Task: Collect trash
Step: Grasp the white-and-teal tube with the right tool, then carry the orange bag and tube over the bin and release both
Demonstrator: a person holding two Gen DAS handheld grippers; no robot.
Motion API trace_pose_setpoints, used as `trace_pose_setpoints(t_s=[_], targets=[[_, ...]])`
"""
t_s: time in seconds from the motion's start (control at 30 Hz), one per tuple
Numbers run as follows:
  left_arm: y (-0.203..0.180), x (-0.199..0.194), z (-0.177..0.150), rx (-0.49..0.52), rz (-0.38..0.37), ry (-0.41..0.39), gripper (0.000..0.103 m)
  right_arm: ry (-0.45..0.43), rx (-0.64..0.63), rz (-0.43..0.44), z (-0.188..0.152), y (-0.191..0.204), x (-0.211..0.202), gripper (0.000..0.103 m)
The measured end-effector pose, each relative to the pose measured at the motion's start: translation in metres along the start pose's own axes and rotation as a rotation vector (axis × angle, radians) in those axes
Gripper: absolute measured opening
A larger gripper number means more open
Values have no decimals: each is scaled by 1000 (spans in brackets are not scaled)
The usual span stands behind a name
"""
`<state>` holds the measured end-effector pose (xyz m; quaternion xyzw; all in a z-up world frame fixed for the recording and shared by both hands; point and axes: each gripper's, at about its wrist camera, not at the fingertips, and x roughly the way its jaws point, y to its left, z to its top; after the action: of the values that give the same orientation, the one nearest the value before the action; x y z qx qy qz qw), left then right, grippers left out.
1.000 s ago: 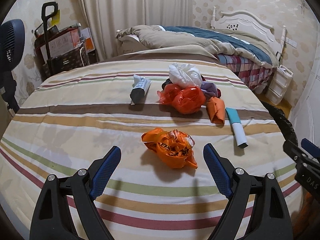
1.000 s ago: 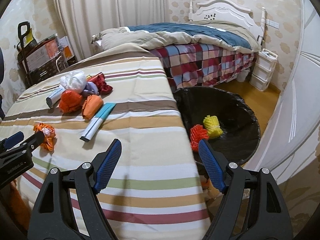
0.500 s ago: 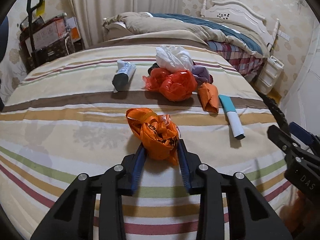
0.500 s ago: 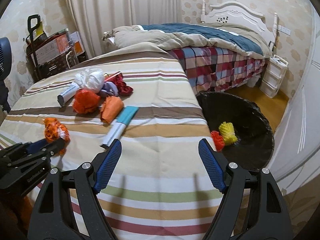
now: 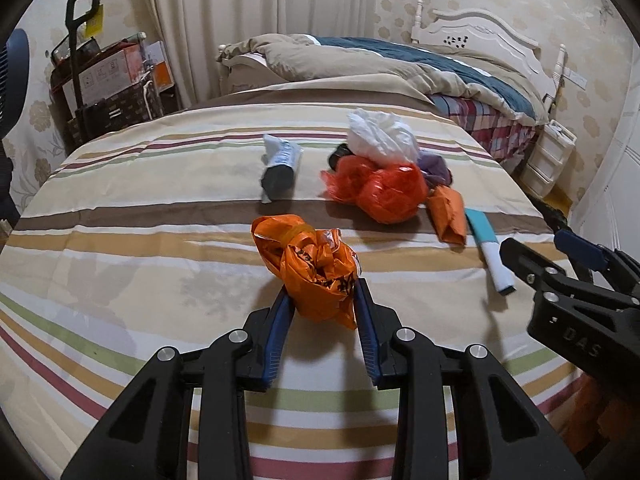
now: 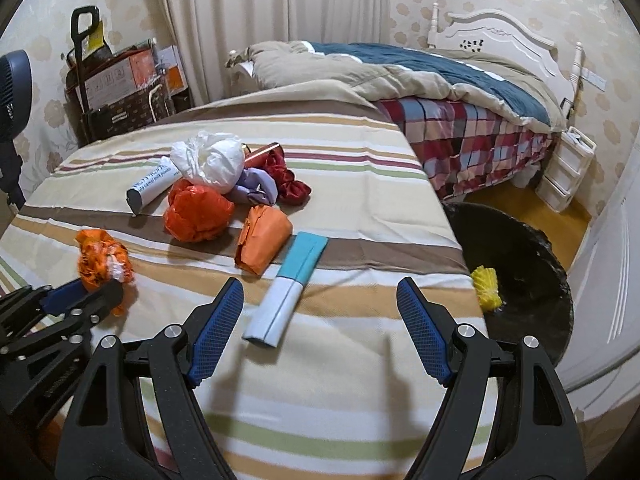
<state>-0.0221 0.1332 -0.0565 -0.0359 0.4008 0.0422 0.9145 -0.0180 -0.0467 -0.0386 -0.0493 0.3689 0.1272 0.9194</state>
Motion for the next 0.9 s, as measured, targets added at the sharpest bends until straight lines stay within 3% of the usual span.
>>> trace_pose_setpoints(t_s=[0.13, 0.23, 0.37, 0.47, 0.9], targets=[[9, 3, 5, -15, 4, 3, 33, 38, -14, -6, 4, 4, 14, 60], [13, 5, 8, -22, 1, 5, 33, 71, -22, -4, 4, 5, 22, 55], [14, 6, 8, -27, -4, 7, 33, 103, -25, 26, 2, 5, 27, 30], [14, 6, 8, -28, -6, 6, 33, 103, -21, 36, 1, 3, 26, 19], [12, -2, 9, -35, -29, -30, 33, 56, 10, 46, -7, -9, 5, 18]])
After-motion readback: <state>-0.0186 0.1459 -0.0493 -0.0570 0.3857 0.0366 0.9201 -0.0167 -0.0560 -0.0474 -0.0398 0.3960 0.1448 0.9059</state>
